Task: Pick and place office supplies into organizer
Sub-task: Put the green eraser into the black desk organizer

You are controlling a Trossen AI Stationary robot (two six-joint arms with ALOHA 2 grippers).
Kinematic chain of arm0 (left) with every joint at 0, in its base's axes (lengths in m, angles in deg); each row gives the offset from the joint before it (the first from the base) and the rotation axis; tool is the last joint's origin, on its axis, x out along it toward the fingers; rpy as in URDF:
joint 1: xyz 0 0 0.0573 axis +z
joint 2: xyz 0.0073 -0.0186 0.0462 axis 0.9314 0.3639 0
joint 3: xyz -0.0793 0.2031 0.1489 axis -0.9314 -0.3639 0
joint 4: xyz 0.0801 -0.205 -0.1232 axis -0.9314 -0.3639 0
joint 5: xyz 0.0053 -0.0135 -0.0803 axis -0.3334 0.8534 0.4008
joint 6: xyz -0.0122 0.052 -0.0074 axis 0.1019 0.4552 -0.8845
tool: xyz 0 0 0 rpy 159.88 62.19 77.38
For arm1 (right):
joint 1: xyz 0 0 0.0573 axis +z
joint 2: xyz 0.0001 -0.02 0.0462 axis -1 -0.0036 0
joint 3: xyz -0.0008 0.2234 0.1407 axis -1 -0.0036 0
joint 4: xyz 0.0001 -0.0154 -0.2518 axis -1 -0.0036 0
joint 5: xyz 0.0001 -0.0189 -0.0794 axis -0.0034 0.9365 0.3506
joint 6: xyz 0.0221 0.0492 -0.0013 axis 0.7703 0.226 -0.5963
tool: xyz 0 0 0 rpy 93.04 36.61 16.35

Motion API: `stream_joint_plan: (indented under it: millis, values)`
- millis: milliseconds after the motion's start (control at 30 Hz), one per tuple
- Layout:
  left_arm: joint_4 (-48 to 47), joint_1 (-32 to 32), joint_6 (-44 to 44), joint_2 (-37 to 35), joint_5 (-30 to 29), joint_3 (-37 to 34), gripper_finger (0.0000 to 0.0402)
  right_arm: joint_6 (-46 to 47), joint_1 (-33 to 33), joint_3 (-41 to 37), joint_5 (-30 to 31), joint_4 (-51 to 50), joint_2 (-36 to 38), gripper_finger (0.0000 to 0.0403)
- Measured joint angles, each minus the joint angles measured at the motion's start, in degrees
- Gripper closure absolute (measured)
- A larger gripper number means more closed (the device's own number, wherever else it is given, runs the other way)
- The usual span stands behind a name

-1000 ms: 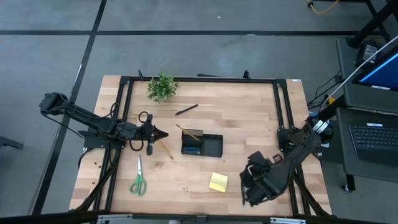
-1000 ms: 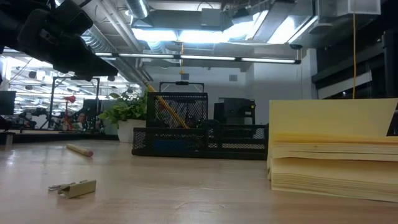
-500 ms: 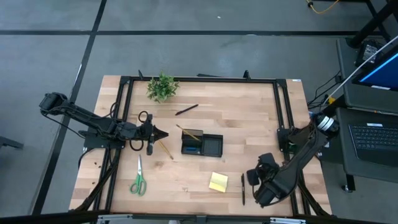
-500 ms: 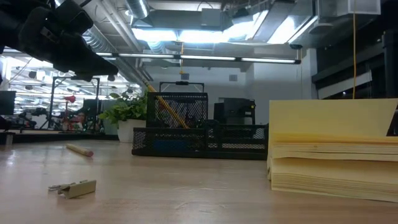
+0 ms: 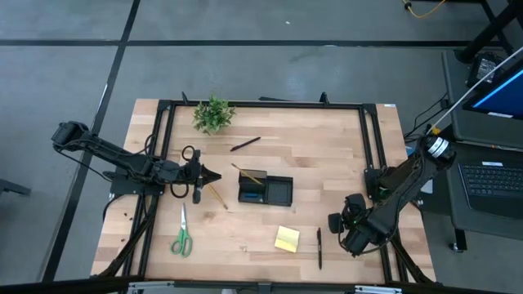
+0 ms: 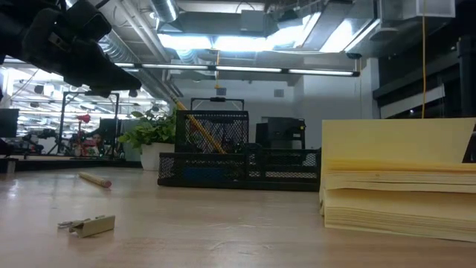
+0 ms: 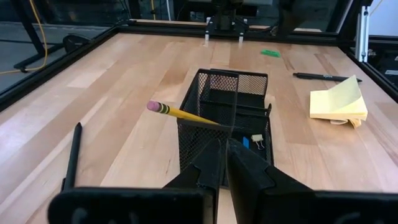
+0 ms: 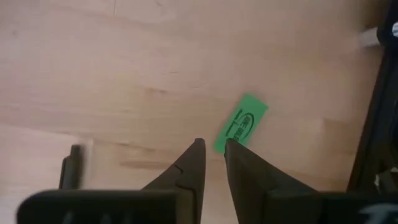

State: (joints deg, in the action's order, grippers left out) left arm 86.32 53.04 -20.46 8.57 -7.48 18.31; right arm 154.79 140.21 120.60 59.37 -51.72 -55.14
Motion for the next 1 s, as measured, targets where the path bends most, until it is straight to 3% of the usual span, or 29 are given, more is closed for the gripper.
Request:
stream_joint_plan:
  millis: [167, 567, 767, 1000]
  values:
    - [0.0, 0.0, 0.0, 0.0, 0.0, 0.0, 0.0382, 0.3, -0.8, 0.0, -2.0, 0.1, 0.6, 0.0320]
    - [0.0, 0.0, -0.1, 0.0, -0.3, 0.0, 0.0375, 2.8, -3.5, -1.3, -5.2, 1.3, 0.6, 0.0224]
    - [0.0, 0.0, -0.1, 0.0, -0.3, 0.0, 0.0375, 3.4, -4.1, -9.1, -7.5, 12.0, 0.5, 0.0222]
    - [0.0, 0.0, -0.1, 0.0, -0.3, 0.0, 0.0375, 4.3, -4.2, -12.7, -7.6, 14.8, 0.8, 0.0222]
